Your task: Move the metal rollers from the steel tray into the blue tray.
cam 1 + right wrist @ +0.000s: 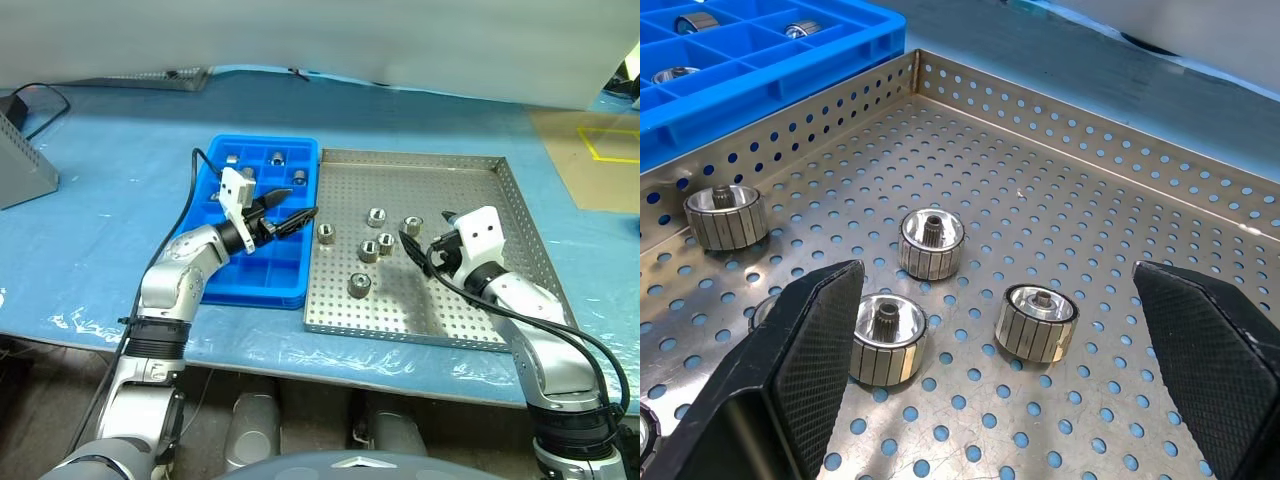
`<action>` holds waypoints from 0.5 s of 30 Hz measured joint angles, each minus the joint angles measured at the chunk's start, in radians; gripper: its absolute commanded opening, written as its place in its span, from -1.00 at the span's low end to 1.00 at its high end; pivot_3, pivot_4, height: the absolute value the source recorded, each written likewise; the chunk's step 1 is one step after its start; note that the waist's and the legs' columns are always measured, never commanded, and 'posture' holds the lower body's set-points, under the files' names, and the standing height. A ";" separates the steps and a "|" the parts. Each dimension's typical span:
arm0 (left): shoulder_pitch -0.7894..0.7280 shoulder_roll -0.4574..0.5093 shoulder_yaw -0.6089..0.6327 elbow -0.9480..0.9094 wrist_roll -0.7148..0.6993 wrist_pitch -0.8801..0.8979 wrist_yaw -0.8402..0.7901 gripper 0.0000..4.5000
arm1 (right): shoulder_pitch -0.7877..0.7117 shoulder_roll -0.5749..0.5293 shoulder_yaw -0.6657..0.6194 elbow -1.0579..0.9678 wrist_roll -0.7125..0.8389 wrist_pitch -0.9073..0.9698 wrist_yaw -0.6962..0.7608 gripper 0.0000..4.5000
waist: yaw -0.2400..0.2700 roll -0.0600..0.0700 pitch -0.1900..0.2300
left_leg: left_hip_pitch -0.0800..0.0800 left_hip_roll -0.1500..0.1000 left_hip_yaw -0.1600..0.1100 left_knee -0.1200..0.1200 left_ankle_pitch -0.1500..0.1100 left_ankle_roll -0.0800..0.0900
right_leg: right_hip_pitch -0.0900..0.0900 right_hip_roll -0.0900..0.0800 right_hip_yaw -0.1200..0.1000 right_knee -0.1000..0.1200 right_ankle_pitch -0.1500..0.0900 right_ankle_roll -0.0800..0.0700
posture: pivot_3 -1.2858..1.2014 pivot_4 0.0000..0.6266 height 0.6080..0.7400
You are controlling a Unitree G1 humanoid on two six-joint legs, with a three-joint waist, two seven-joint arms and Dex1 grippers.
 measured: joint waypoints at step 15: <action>-0.014 0.001 -0.002 -0.008 -0.005 0.036 0.005 0.99 | 0.010 0.005 0.000 0.000 0.000 0.000 -0.011 1.00 | -0.001 0.000 0.000 | 0.000 0.000 0.000 0.000 0.000 0.000 | 0.000 0.000 0.000 0.000 0.000 0.000 | 0.12 -0.52 1.00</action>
